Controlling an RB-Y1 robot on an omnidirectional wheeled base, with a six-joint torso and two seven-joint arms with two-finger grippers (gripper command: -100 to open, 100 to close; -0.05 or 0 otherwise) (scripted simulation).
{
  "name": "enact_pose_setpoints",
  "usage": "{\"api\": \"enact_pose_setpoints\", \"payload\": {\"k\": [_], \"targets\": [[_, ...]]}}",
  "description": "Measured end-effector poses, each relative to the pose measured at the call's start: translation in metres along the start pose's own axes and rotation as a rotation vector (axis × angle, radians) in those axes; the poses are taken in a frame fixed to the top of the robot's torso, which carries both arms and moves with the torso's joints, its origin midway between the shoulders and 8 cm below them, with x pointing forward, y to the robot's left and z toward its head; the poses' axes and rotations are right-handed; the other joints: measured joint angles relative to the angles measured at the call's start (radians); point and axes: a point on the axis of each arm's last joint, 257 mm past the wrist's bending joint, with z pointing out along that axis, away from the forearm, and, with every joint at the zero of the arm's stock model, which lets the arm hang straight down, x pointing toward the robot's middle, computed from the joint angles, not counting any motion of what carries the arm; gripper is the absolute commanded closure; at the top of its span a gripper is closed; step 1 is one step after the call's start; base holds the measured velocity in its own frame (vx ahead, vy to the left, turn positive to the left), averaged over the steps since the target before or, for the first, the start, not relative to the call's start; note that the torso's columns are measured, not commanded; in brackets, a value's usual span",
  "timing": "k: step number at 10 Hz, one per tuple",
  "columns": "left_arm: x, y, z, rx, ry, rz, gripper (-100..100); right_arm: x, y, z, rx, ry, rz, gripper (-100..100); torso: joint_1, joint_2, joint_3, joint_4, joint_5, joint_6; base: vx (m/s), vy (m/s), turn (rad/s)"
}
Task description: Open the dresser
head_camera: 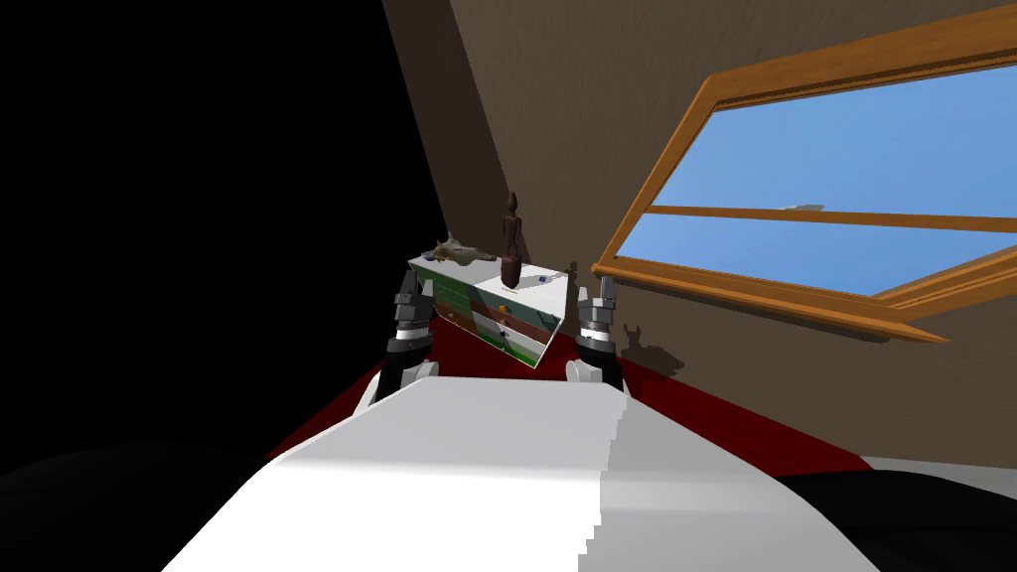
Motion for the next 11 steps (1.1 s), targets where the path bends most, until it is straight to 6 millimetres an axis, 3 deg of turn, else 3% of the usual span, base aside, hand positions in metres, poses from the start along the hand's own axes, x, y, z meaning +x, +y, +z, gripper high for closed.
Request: {"api": "enact_pose_setpoints", "payload": {"k": [2,9,10,11], "targets": [[0.0000,0.0000,0.0000,0.000,0.000,0.000,0,0.0000,0.0000,0.0000,0.000,0.000,0.000,0,0.000,0.104,-0.209,0.105,0.000,0.000,0.000,0.000,0.000],[0.0000,-0.0002,0.0001,0.000,0.000,0.000,0,0.0000,0.0002,0.0001,0.000,0.000,0.000,0,0.000,0.618,-1.234,0.617,0.000,0.000,0.000,0.000,0.000],[0.0000,-0.0002,0.0001,0.000,0.000,0.000,-100,0.0000,0.0002,0.0001,0.000,0.000,0.000,0,0.000,0.691,-1.382,0.691,0.000,0.000,0.020,-0.012,-0.032],[0.0040,0.0045,-0.0016,-0.008,0.024,0.008,-100,0.0000,0.0000,0.0000,0.000,0.000,0.000,0,0.000,0.724,-1.451,0.724,0.000,0.000,0.026,-0.022,-0.031]]}}
